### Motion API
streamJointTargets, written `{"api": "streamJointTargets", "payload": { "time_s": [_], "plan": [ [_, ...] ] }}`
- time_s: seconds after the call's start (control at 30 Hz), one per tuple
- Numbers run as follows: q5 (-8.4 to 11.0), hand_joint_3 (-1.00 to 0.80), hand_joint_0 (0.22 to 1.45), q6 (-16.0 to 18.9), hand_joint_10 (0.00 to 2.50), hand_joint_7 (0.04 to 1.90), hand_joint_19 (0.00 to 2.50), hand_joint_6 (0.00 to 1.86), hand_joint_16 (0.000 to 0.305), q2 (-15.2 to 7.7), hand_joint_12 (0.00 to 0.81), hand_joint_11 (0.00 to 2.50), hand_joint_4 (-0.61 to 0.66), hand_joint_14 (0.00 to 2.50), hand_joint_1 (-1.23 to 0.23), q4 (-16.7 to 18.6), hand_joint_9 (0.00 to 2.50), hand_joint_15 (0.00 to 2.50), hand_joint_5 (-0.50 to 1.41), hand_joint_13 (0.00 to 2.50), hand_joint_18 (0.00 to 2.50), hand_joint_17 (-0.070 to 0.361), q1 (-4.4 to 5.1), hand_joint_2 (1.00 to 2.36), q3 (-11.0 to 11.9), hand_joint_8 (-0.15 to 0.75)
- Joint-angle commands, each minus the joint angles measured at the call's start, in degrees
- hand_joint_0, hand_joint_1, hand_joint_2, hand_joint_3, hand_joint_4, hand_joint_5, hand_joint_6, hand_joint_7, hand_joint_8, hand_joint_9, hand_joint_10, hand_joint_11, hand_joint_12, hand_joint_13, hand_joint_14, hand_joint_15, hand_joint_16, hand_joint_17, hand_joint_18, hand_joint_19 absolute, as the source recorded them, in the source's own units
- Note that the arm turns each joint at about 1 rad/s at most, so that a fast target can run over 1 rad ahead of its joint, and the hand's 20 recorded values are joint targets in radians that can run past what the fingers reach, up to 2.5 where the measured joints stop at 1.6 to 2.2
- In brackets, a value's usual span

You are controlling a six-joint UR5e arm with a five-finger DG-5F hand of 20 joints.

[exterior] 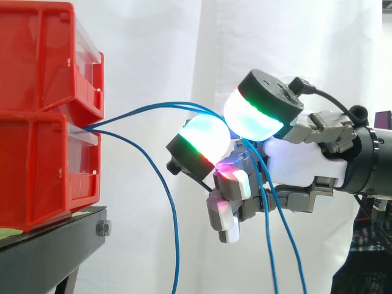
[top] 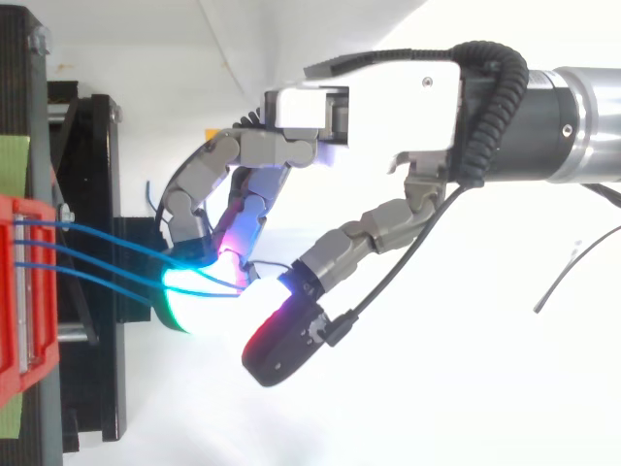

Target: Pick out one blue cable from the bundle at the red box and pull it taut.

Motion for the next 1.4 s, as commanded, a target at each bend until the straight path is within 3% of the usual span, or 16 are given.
{"api": "streamJointTargets", "payload": {
  "time_s": [0.0, 0.03, 0.1, 0.27, 0.43, 0.7, 0.97, 1.37],
  "plan": [
    [-0.22, -0.5, 0.58, -0.4, 0.03, 0.86, 0.68, 0.91, 0.056, 0.0, 0.399, 0.73, 0.1, 0.02, -0.66, -0.3, 1.09, 0.62, -0.11, 0.95, 0.78, 0.125, -0.03, 1.0, 0.0, 0.309],
    [-0.22, -0.5, 0.56, -0.5, 0.03, 0.88, 0.68, 0.9, 0.057, 0.0, 0.401, 0.73, 0.1, 0.02, -0.55, -0.3, 1.11, 0.62, -0.1, 0.96, 0.79, 0.128, -0.03, 1.0, 0.0, 0.314],
    [-0.22, -0.5, 0.57, -0.5, 0.03, 0.89, 0.69, 0.89, 0.056, 0.0, 0.404, 0.73, 0.09, 0.02, -0.48, -0.3, 1.1, 0.62, -0.1, 0.96, 0.79, 0.127, 0.06, 1.0, 0.0, 0.309],
    [-0.22, -0.48, 0.61, -0.5, 0.03, 0.94, 0.72, 0.89, 0.056, 0.0, 0.401, 0.71, 0.06, 0.02, -0.42, -0.8, 1.13, 0.63, -0.09, 0.96, 0.76, 0.125, -0.03, 1.0, 0.0, 0.308],
    [-0.22, -0.21, 0.59, -0.5, 0.03, 0.94, 0.68, 0.9, 0.061, 0.0, 0.426, 0.72, 0.07, 0.02, -0.58, -0.8, 1.16, 0.62, -0.08, 0.98, 0.81, 0.137, -0.03, 1.02, 0.0, 0.341],
    [-0.13, -0.07, 0.59, -0.6, 0.02, 0.94, 0.64, 0.9, 0.073, 0.0, 0.473, 0.69, 0.07, 0.02, -0.73, -0.9, 1.17, 0.6, -0.08, 1.01, 0.9, 0.164, 0.06, 1.01, 0.0, 0.373],
    [-0.22, -0.16, 0.62, -0.6, 0.03, 0.94, 0.68, 0.92, 0.063, 0.0, 0.428, 0.72, 0.03, 0.02, -0.8, -1.1, 1.1, 0.62, -0.1, 0.95, 0.8, 0.143, 0.06, 1.01, 0.0, 0.337],
    [-0.22, -0.5, 0.73, -0.6, 0.03, 0.93, 0.67, 0.94, 0.054, 0.0, 0.392, 0.76, -0.09, 0.02, -0.88, -1.5, 1.05, 0.62, -0.12, 0.91, 0.75, 0.121, -0.03, 1.0, 0.0, 0.302]
  ]
}}
